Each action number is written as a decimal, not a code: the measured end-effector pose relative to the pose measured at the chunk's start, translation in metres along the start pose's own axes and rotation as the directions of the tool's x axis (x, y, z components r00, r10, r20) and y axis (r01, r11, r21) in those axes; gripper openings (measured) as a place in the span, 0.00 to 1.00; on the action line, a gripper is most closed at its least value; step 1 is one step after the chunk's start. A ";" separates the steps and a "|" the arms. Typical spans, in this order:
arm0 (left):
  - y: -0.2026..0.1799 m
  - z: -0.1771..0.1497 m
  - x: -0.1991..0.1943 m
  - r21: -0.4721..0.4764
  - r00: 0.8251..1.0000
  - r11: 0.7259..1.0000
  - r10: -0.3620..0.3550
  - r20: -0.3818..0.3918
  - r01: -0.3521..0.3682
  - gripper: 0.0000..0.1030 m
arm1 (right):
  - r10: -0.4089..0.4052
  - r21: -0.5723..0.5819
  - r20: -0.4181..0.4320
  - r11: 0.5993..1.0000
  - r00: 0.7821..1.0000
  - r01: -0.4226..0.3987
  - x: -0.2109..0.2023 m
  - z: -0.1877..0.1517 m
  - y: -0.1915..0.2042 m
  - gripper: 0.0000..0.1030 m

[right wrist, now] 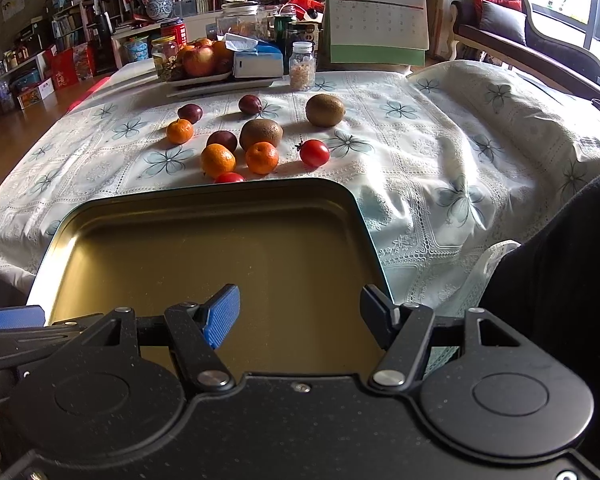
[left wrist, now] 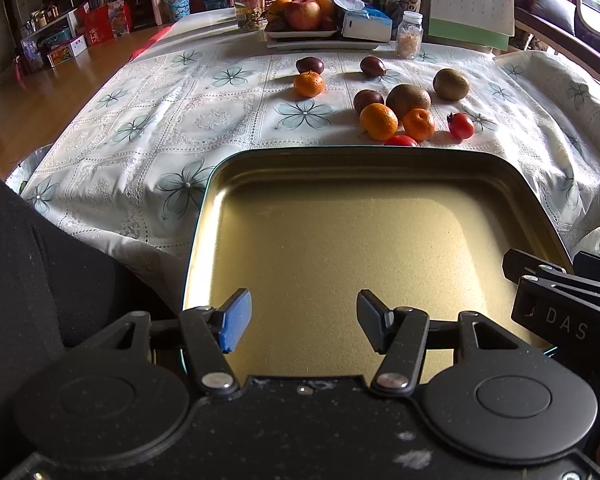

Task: Organize fruits

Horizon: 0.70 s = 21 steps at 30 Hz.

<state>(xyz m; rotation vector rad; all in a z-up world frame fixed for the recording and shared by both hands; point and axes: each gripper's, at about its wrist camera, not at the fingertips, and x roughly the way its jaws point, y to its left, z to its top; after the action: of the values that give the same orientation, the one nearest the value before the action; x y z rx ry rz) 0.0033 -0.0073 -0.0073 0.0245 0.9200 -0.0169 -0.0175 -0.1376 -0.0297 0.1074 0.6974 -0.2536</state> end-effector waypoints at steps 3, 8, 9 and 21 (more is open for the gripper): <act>0.000 0.000 0.000 0.000 1.000 1.000 0.001 0.000 -0.001 0.59 | 0.000 0.000 -0.002 1.000 1.000 0.000 0.000 0.000 0.000 0.66; 0.000 0.000 0.000 -0.001 1.000 1.000 0.001 0.000 -0.001 0.59 | 0.001 -0.002 -0.002 1.000 1.000 -0.001 0.000 0.000 0.000 0.66; -0.001 0.000 0.000 0.000 1.000 1.000 0.001 -0.001 -0.001 0.59 | 0.001 -0.003 -0.003 1.000 1.000 -0.001 0.000 0.001 0.000 0.66; -0.002 -0.002 0.003 0.007 1.000 1.000 -0.006 -0.006 0.006 0.59 | 0.003 -0.005 -0.006 1.000 1.000 -0.003 0.000 0.000 0.002 0.66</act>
<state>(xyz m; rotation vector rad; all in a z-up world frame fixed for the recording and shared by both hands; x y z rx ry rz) 0.0033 -0.0090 -0.0109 0.0279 0.9264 -0.0258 -0.0172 -0.1358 -0.0298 0.1040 0.7040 -0.2488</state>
